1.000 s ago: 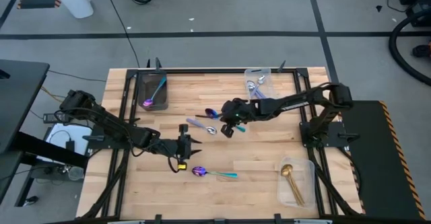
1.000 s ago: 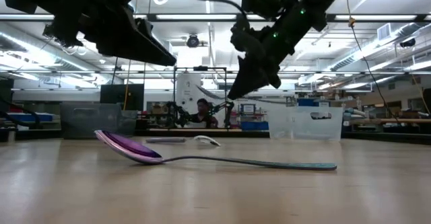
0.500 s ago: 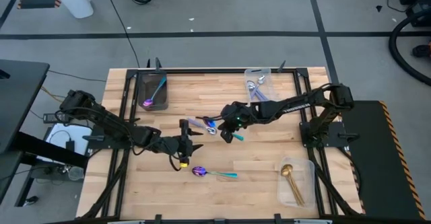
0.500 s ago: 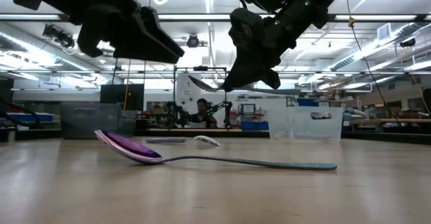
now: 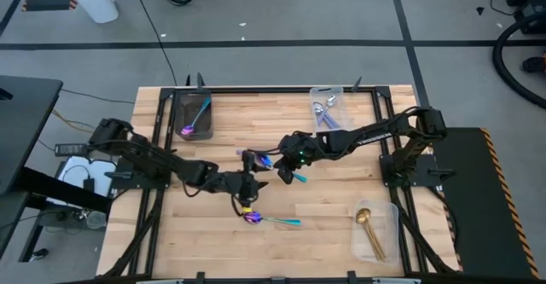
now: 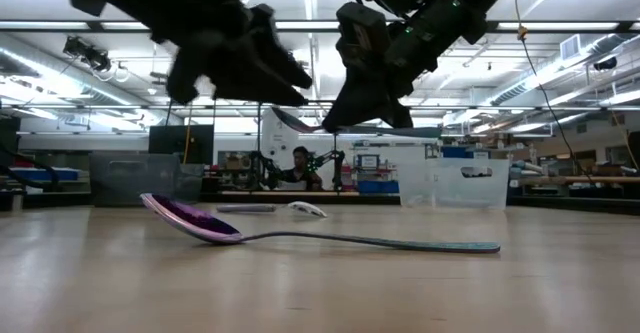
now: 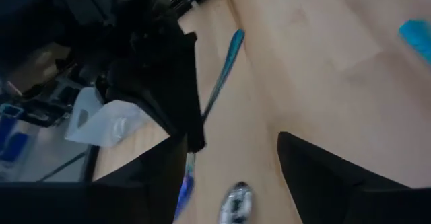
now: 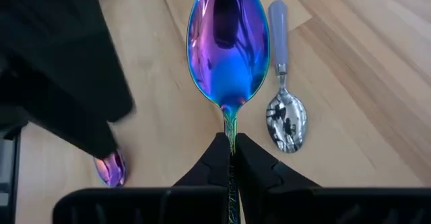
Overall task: Sort silverware by color (type)
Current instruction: Put the blue spoon into the black bin
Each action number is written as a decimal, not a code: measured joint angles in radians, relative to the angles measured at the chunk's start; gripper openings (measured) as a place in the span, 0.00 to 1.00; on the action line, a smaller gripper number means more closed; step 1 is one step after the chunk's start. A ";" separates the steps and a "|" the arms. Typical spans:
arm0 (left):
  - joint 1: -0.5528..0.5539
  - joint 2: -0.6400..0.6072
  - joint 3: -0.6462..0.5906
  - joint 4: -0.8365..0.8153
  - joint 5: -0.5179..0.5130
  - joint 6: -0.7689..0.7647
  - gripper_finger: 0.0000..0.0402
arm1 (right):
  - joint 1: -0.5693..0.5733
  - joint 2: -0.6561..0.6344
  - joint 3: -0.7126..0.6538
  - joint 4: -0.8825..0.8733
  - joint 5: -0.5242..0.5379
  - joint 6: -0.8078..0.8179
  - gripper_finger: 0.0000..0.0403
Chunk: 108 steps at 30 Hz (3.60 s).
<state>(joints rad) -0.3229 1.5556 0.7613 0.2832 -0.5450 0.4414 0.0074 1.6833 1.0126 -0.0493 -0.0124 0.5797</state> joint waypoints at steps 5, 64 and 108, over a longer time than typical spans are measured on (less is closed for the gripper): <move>0.044 0.063 0.059 -0.059 -0.016 0.057 0.57 | 0.003 0.000 0.000 0.003 -0.015 0.005 0.04; 0.130 -0.004 0.071 -0.474 -0.125 -0.363 0.06 | -0.016 -0.258 0.000 0.027 0.248 -0.257 0.32; 0.603 -0.457 -0.257 -0.504 -0.122 -0.583 0.06 | -0.124 -0.100 -0.001 0.184 0.374 -0.624 0.32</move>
<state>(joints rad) 0.2797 1.0990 0.5043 -0.2211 -0.6665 -0.1414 -0.1169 1.5833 1.0115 0.1345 0.3618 -0.0444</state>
